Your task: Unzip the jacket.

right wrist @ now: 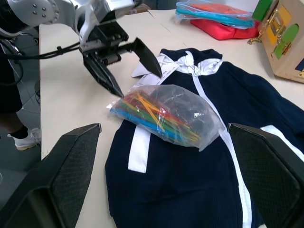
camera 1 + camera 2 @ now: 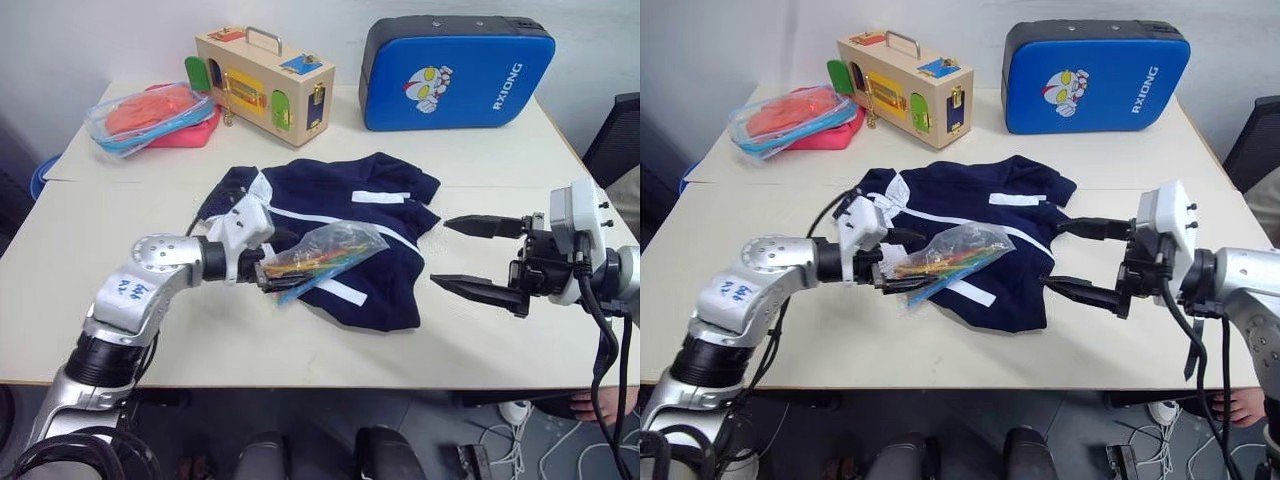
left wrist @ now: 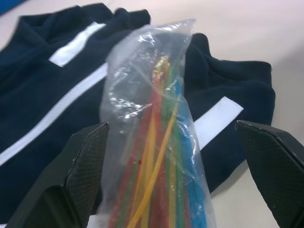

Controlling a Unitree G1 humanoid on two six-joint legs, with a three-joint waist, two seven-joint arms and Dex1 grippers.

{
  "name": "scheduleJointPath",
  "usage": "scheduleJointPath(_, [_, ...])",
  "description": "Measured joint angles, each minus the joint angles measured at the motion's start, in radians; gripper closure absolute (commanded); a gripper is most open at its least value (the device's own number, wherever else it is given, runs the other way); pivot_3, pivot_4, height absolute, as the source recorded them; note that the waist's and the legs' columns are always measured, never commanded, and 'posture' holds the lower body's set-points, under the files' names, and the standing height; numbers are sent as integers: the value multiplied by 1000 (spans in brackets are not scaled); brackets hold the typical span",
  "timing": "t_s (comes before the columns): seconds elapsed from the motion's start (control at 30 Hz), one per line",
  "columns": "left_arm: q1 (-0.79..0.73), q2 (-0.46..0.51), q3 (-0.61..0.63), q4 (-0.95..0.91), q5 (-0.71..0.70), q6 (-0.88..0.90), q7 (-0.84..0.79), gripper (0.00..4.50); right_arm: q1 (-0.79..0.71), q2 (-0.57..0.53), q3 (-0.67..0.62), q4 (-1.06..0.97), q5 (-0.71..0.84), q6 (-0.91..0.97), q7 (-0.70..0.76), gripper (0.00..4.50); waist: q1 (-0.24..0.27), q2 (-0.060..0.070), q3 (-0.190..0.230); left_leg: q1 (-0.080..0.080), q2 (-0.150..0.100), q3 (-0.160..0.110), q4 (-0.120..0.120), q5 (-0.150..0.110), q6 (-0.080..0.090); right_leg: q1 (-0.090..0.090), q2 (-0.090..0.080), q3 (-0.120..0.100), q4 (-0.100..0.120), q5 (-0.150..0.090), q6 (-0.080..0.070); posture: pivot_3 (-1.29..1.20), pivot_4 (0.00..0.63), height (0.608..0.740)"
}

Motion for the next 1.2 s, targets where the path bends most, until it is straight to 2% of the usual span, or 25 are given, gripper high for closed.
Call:
scheduleJointPath(0.27, [-78, -87, -111, 219, 161, -102, -23, 24, 45, 0, -14, -4, -14, -32, -8, 0, 5, -1, 0, -1, 0, 2, 1, 0, 0, 0, 0, -1, -1, 0, 1, 0, 150, 740])
scheduleJointPath(0.37, [-78, -102, -132, 246, 202, -128, -34, 570, 50, 0, -14, -4, -16, -44, -7, 0, 5, -1, 0, -1, 0, 2, 1, 0, 0, 0, 0, -1, -1, 0, 1, 0, 150, 740])
scheduleJointPath(0.63, [-70, -133, -119, 251, 235, -133, -22, 2873, 61, 0, -14, -4, -25, -66, -5, 0, 5, -1, 0, -1, 0, 2, 1, 0, 0, 0, 0, -1, 0, 0, 1, 0, 150, 740])
scheduleJointPath(0.8, [-21, -136, -54, 176, 214, -81, 3, 4276, 48, 0, 5, 8, -37, -88, 11, 0, 2, -1, 0, -1, 0, 1, 1, 0, 0, 0, 0, -1, 0, 0, 1, 0, 150, 740])
scheduleJointPath(0.97, [46, -157, 93, 70, 150, 38, 106, 4332, -3, 0, 64, 54, -57, -112, 43, 0, -3, -1, 1, -1, 1, -4, 1, 0, 0, 0, 0, -1, 0, 0, 1, 0, 150, 740])
scheduleJointPath(1.1, [99, -187, 327, -41, 49, 159, 241, 4332, -69, 6, 123, 106, -76, -137, 80, 0, -10, -1, 1, -1, 1, -8, 1, 0, 0, 0, -1, -1, 1, 0, 1, 0, 150, 740])
scheduleJointPath(1.2, [141, -175, 454, -116, -19, 227, 284, 4332, -98, 18, 155, 148, -91, -154, 105, 0, -13, -1, 1, -1, 1, -8, 1, 0, 0, 0, -1, -2, 1, 0, 1, 0, 150, 740])
